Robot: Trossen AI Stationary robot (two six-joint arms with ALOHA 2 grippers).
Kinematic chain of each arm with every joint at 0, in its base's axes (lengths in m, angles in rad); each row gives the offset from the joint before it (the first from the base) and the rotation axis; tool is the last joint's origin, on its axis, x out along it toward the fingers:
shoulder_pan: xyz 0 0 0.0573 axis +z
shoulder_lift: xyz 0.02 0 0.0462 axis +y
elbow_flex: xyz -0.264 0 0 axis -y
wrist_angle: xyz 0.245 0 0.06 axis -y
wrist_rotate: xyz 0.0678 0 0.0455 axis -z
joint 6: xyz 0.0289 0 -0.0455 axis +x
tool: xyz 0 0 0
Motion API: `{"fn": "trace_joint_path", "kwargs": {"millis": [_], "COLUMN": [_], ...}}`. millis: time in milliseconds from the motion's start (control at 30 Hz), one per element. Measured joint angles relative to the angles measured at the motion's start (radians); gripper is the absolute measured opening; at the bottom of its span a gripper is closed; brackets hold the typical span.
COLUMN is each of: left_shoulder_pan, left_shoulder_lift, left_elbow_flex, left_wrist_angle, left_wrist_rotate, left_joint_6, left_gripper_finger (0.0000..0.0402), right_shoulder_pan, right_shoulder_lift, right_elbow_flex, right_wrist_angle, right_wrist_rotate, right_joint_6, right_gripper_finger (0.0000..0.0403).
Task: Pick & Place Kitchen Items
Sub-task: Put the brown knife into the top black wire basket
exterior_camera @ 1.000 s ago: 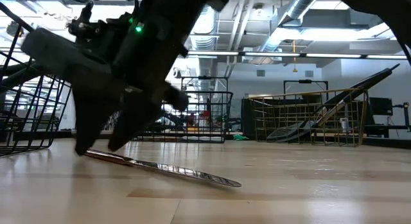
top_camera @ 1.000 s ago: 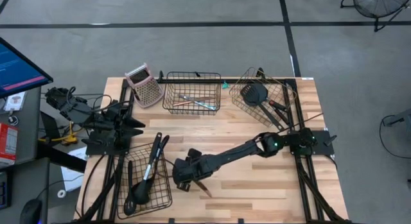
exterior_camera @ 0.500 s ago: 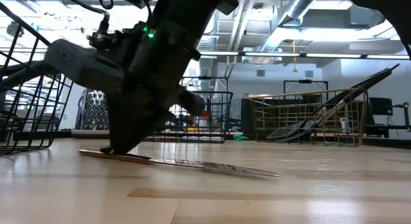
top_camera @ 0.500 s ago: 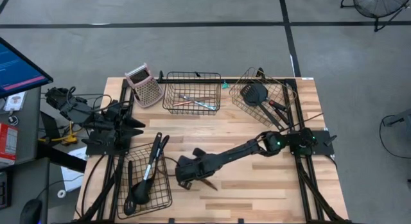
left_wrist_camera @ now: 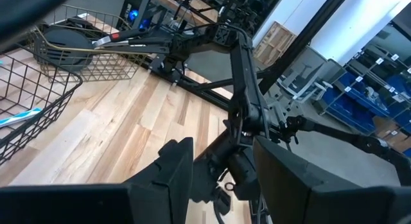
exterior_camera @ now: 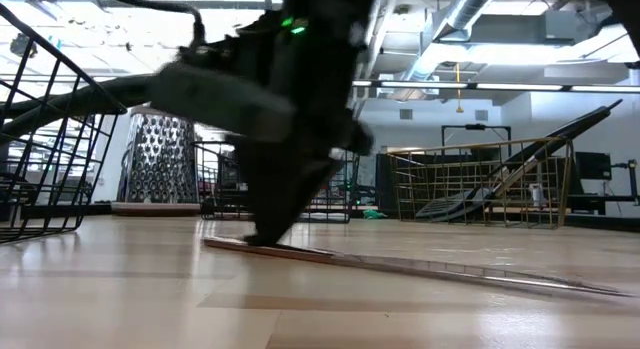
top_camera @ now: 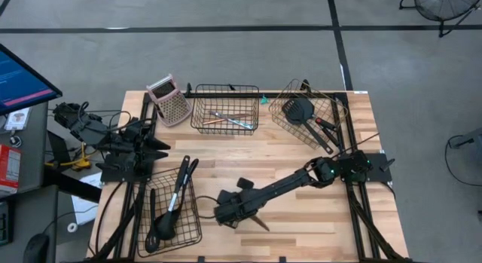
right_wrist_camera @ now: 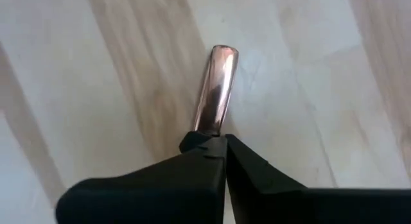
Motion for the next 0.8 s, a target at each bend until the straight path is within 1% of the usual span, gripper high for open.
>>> {"fn": "trace_joint_path", "kwargs": {"millis": [67,300,533,633,700,800], "left_shoulder_pan": [0.0,0.0,0.0,0.0,0.0,0.0], "left_shoulder_lift": [0.0,0.0,0.0,0.0,0.0,0.0], "left_elbow_flex": [0.0,0.0,0.0,0.0,0.0,0.0], "left_wrist_angle": [0.0,0.0,-0.001,-0.001,-0.001,-0.001], "left_wrist_rotate": [0.0,-0.001,0.0,0.0,-0.001,-0.001], "left_joint_6": [0.0,0.003,0.003,0.003,0.003,0.003], "left_gripper_finger": [0.0148,0.0148,0.0148,0.0148,0.0148,0.0148], "right_shoulder_pan": [0.008,0.029,0.036,0.045,0.06,0.093], "right_shoulder_lift": [-0.012,-0.041,-0.086,-0.113,-0.135,-0.197], "right_elbow_flex": [-0.003,-0.007,-0.003,-0.004,-0.003,-0.002], "right_wrist_angle": [-0.032,-0.044,-0.049,-0.053,-0.016,0.018], "right_wrist_rotate": [-0.016,-0.01,0.081,0.095,0.162,0.314], "right_joint_6": [0.014,0.065,0.095,0.099,0.108,0.105], "right_gripper_finger": [0.0002,0.0001,0.0,0.0,0.0,0.0005]}}
